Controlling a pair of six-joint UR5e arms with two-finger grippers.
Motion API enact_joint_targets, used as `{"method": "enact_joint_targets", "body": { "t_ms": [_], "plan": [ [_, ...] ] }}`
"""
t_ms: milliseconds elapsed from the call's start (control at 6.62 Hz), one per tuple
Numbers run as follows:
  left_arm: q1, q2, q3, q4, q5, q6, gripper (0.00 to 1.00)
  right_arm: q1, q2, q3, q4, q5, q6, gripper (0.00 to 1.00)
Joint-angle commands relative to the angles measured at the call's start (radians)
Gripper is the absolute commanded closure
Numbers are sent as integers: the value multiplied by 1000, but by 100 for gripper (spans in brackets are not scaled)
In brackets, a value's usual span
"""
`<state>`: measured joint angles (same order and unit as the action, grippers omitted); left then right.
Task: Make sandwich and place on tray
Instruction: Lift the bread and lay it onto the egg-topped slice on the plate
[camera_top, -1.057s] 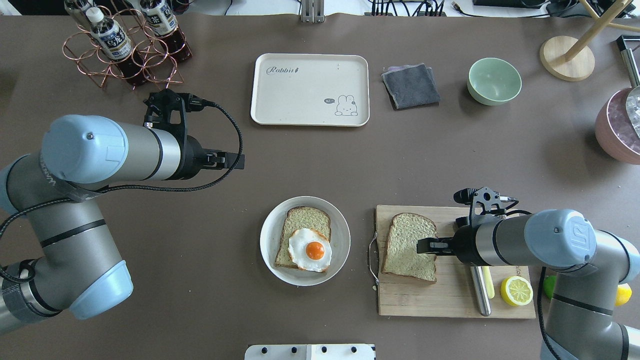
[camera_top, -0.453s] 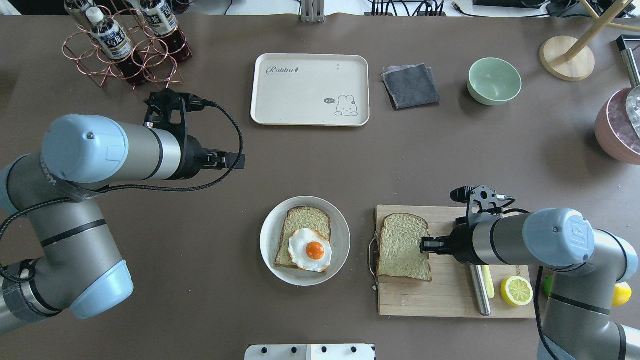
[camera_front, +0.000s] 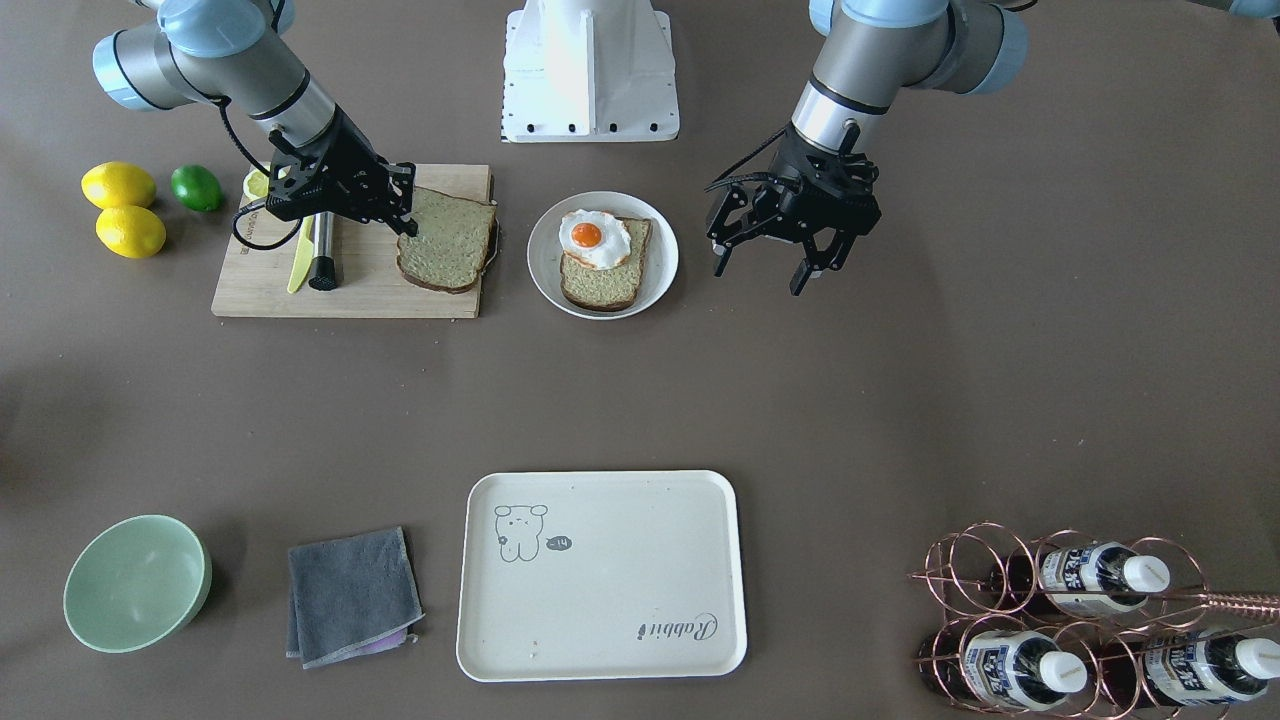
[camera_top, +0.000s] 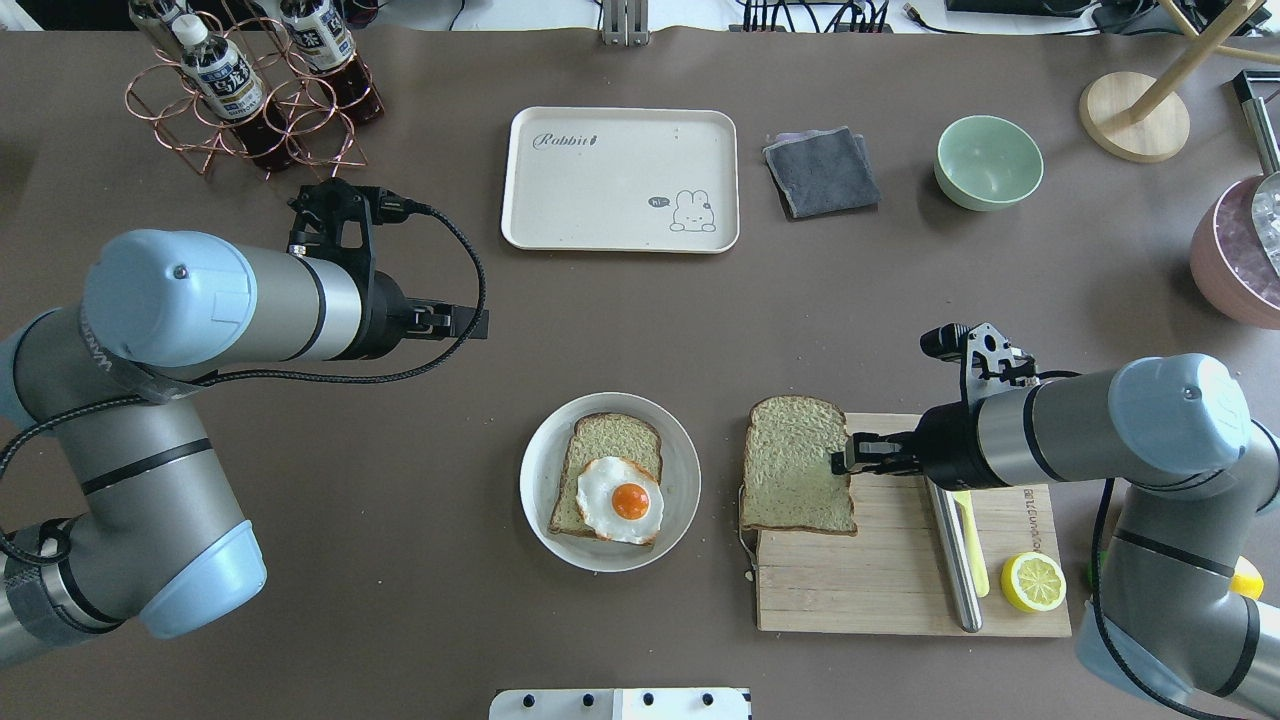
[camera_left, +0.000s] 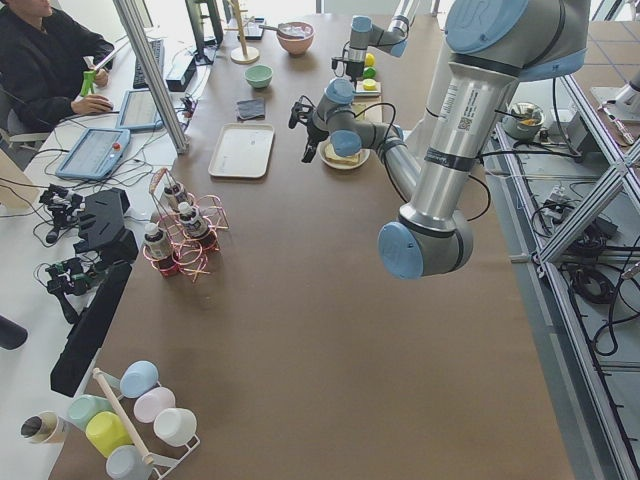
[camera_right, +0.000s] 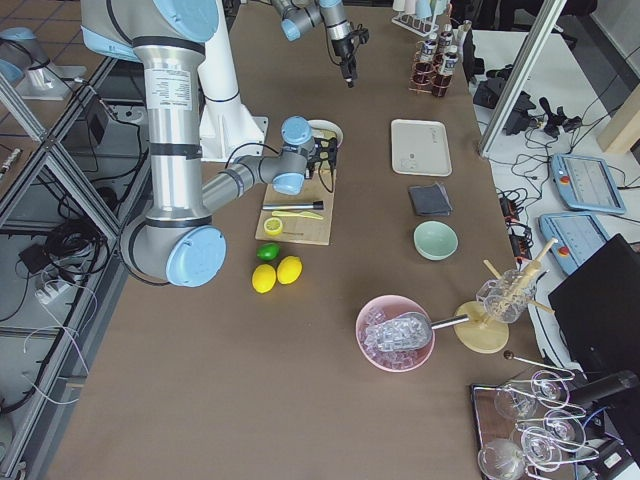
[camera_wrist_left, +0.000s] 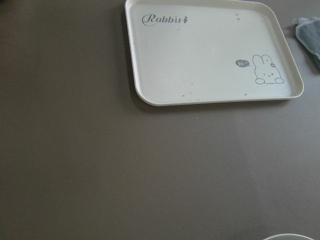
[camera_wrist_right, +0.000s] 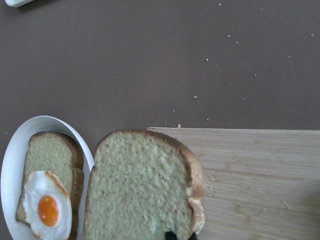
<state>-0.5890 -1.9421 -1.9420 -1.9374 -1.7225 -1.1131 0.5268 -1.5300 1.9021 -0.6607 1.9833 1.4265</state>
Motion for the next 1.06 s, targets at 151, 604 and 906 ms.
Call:
{"method": "enact_joint_targets", "body": {
  "t_ms": [151, 604, 906],
  "plan": [
    [0, -1, 2, -2, -2, -1, 6, 22, 147, -171, 210, 35, 133, 100],
    [0, -1, 5, -20, -2, -4, 4, -60, 325, -209, 58, -68, 158, 100],
    [0, -1, 5, -20, -2, -5, 3, -147, 344, -213, 14, -176, 148, 100]
  ]
}}
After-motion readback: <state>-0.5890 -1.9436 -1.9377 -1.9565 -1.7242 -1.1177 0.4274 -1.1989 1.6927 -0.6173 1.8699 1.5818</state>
